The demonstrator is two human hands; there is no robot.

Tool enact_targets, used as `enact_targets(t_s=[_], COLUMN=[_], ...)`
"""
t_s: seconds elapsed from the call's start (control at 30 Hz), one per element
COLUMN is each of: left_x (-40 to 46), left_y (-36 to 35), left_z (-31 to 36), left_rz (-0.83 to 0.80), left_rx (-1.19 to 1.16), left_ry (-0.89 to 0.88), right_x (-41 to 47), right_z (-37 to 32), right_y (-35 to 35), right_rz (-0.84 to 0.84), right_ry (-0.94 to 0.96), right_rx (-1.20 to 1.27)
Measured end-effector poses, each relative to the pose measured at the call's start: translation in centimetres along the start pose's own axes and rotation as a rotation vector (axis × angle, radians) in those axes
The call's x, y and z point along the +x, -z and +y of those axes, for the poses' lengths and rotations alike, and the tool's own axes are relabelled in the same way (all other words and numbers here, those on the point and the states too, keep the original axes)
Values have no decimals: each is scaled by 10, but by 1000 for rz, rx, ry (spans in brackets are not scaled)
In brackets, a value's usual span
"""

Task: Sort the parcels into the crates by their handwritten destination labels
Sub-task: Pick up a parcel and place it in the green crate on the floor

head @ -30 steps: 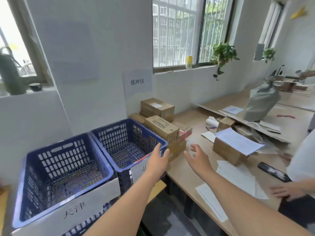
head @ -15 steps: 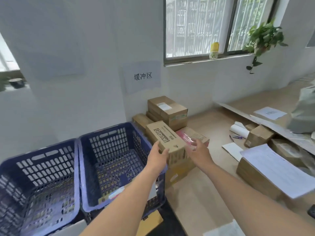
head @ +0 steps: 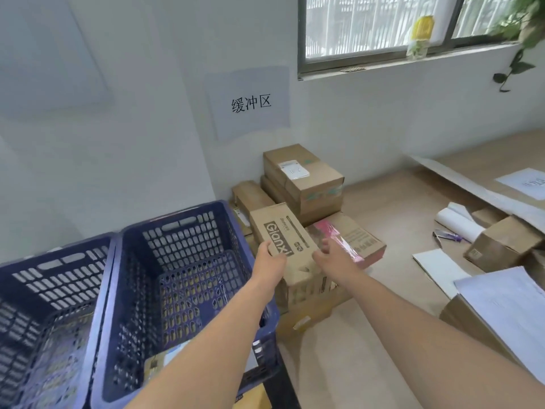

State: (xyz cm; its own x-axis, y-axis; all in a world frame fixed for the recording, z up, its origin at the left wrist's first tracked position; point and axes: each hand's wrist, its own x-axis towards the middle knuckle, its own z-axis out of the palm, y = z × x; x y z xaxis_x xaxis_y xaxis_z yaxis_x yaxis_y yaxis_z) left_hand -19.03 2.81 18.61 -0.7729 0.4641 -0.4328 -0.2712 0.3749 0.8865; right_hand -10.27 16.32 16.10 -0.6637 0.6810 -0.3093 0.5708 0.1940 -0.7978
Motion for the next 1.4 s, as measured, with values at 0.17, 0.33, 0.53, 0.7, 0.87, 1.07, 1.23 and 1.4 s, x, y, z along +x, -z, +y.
enact_targets(t_s=[0.17,0.33,0.53,0.7,0.87,1.07,1.23,1.4], left_x=[19,18,12,4,-12,-26,-25,-28], left_y=[-7,-7,0,22,47,66,78,84], left_z=[-5,2,17,37,54,59,56,53], left_rz=[-1,6,-11,-2,-28,-45,-63,-30], left_rx=[1,-28,-8,-20,13,-18,-44,-236], left_ry=[74,58,-78,-227,-385,-420,-428,-339], right_x=[20,19,6,-12,-24,-37,-43,-51], right_z=[6,6,-7,-36,-72,-87,-92,-95], right_y=[2,4,17,29,31,24,22,22], right_rz=[-75,-66,-16,-1,70,34,2,-13], right_ry=[34,29,14,134,215,298,233,254], right_rx=[-23,61,187,294,373,295,542,652])
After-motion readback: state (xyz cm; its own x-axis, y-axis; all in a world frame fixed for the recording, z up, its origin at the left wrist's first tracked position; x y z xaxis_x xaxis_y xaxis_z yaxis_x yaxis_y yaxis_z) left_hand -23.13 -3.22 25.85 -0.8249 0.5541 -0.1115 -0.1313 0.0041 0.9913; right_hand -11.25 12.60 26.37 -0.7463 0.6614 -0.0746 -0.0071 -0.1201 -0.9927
